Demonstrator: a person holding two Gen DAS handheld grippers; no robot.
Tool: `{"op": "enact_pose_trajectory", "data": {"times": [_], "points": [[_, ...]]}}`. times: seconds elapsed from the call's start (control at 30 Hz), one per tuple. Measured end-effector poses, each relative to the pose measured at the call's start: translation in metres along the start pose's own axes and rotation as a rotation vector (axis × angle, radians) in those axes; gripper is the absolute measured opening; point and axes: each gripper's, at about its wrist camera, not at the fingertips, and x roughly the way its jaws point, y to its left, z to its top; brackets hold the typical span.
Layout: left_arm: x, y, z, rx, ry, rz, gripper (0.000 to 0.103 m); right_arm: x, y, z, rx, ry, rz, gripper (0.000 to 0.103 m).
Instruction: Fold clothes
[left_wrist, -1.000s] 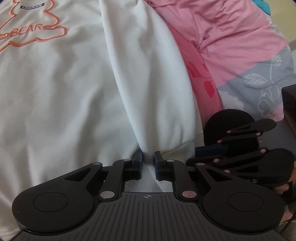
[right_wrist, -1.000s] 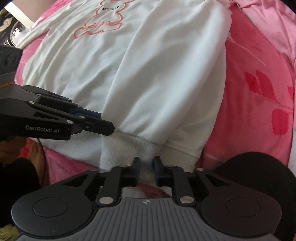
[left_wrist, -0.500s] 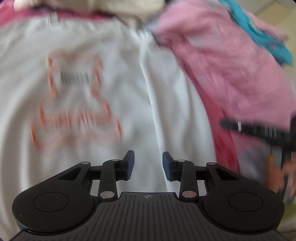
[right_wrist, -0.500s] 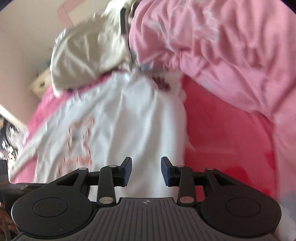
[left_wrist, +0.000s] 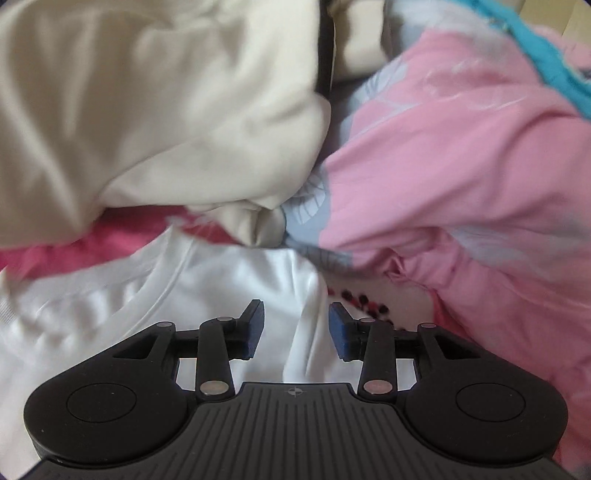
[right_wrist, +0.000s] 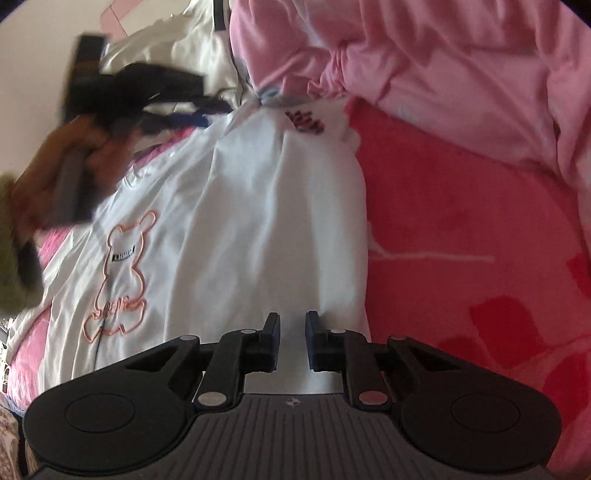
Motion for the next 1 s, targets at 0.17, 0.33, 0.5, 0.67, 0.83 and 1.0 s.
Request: {"op": "enact_pose_trajectory", "data": {"times": [0.17, 0.33, 0.5, 0.67, 0.83, 1.0], "points": [[0.038, -0.013, 0.018, 0.076, 0.062, 0.055, 0.036, 0.003, 0.006, -0.003, -0.059, -0.002, -0.010, 0.016], [0.032, 0.010, 0.017, -0.064, 0.023, -0.016, 0.005, 0.004, 0.009, -0.004, -0.101, -0.002, -0.009, 0.016], [0.005, 0.076, -0.001, -0.461, -0.114, -0.231, 0.004, 0.004, 0.005, -0.003, -0.092, 0.005, 0.015, 0.016], [0.021, 0.122, -0.034, -0.749, -0.128, -0.320, 0.003, 0.006, 0.002, -0.002, -0.089, 0.006, 0.032, 0.016], [0.021, 0.125, -0.045, -0.777, -0.132, -0.332, 0.004, -0.006, -0.011, 0.014, -0.018, -0.045, 0.080, 0.018], [0.009, 0.127, -0.048, -0.757, -0.122, -0.310, 0.031, -0.014, -0.037, 0.040, 0.106, -0.100, 0.093, 0.019]]}}
